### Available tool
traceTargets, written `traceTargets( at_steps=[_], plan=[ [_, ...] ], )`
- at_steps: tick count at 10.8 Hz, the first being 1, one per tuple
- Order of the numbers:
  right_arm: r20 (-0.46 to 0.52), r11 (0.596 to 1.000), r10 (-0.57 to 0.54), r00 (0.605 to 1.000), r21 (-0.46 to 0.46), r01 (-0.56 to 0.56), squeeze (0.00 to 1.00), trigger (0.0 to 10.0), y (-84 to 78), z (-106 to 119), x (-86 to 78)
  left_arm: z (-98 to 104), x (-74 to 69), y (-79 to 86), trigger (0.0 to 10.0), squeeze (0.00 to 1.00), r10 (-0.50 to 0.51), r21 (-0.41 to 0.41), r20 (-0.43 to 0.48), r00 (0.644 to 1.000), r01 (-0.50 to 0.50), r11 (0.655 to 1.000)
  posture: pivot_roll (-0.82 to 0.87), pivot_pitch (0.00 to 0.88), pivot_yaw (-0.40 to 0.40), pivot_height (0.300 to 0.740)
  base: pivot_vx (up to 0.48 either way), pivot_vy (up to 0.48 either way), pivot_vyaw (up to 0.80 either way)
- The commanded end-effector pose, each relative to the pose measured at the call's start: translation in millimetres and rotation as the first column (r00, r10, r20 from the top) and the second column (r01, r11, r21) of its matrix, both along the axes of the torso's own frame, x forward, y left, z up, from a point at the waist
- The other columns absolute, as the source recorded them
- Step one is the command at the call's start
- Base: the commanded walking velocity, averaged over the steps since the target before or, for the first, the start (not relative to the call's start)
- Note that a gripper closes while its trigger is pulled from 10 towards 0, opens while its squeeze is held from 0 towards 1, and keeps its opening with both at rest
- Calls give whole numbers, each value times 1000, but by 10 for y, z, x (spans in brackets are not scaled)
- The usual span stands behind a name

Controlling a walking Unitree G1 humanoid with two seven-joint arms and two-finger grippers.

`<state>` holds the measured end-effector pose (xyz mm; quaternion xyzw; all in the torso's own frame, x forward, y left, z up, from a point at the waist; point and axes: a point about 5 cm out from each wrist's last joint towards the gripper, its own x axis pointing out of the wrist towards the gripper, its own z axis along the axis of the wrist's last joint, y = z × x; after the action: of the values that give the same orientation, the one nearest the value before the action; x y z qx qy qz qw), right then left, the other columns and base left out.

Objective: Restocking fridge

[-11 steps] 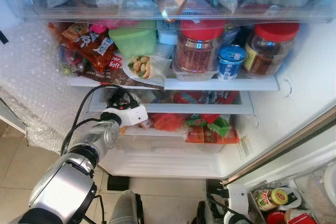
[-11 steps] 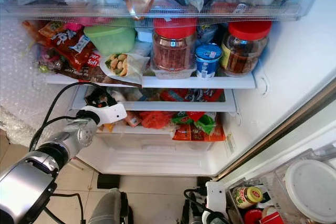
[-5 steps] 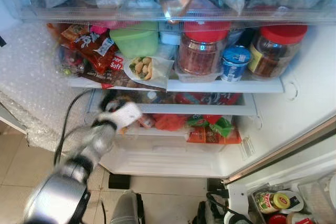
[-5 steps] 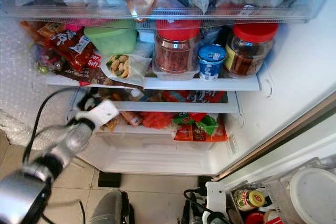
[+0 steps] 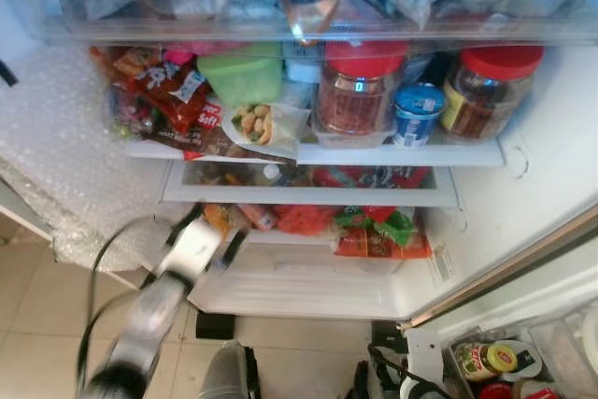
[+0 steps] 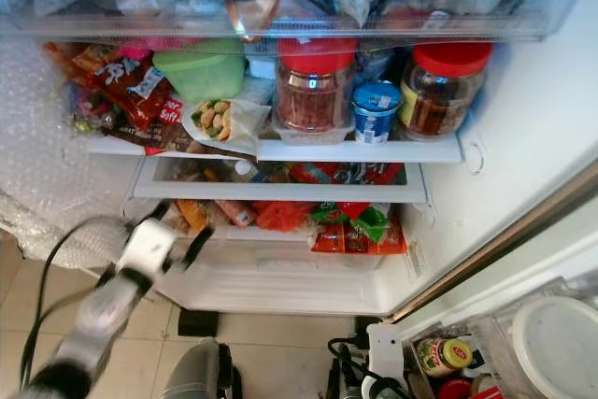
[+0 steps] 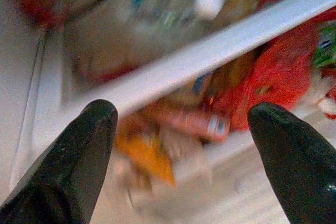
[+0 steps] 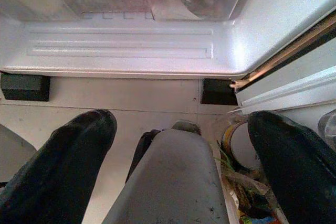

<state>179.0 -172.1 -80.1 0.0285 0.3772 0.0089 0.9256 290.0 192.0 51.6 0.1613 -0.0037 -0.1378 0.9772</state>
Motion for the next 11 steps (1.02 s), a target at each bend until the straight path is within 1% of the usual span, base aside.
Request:
traceTargets(
  at_steps=[1,2,3,4,5,6,7,8,9,10,11],
  plan=[
    [-175,999,-26,984,21,30,0,10000,23,-194,-372,-210,-110,166,10000,0,92,-46,-116,989,-98,994,-22,165,67,656,0,0,0],
    [-177,999,-24,984,19,28,0,10000,22,-191,-359,-460,-273,353,10000,0,225,-91,-272,936,-257,962,-30,153,67,656,0,0,0],
    [-177,999,-27,984,16,30,0,10000,13,-187,-348,-637,-405,418,10000,0,280,-101,-396,875,-344,933,-31,145,65,656,0,0,0],
    [-176,999,-27,984,11,30,0,10000,-3,-182,-334,-786,-528,432,10000,0,309,-76,-487,817,-392,917,-31,131,54,656,0,0,0],
    [-177,1000,-26,984,6,27,0,10000,-22,-175,-316,-957,-687,437,10000,0,348,-48,-592,727,-463,885,-28,122,42,656,0,0,0],
    [-179,1000,-5,984,-5,5,0,10000,-35,-170,-302,-1080,-832,443,10000,0,375,-3,-659,652,-501,866,-30,117,34,656,0,0,0],
    [-179,1000,10,984,-10,-12,0,10000,-48,-164,-288,-1197,-997,434,10000,0,403,34,-716,570,-548,836,-29,113,24,656,0,0,0],
    [-184,1000,9,983,-19,-13,0,10000,-61,-164,-284,-1247,-1078,421,10000,0,410,58,-735,540,-553,831,-26,112,17,656,0,0,0],
    [-193,998,37,980,-36,-44,0,10000,-68,-163,-278,-1268,-1122,424,10000,0,423,75,-738,526,-559,826,-25,111,14,656,0,0,0],
    [-185,997,33,982,-61,-45,0,10000,-82,-158,-271,-1311,-1225,450,10000,0,431,86,-753,497,-576,813,-26,109,17,656,0,480,800],
    [-181,997,38,983,-56,-49,0,10000,-76,-156,-268,-1332,-1294,482,10000,0,434,94,-761,482,-581,808,-26,105,20,656,0,480,800]
  ],
)
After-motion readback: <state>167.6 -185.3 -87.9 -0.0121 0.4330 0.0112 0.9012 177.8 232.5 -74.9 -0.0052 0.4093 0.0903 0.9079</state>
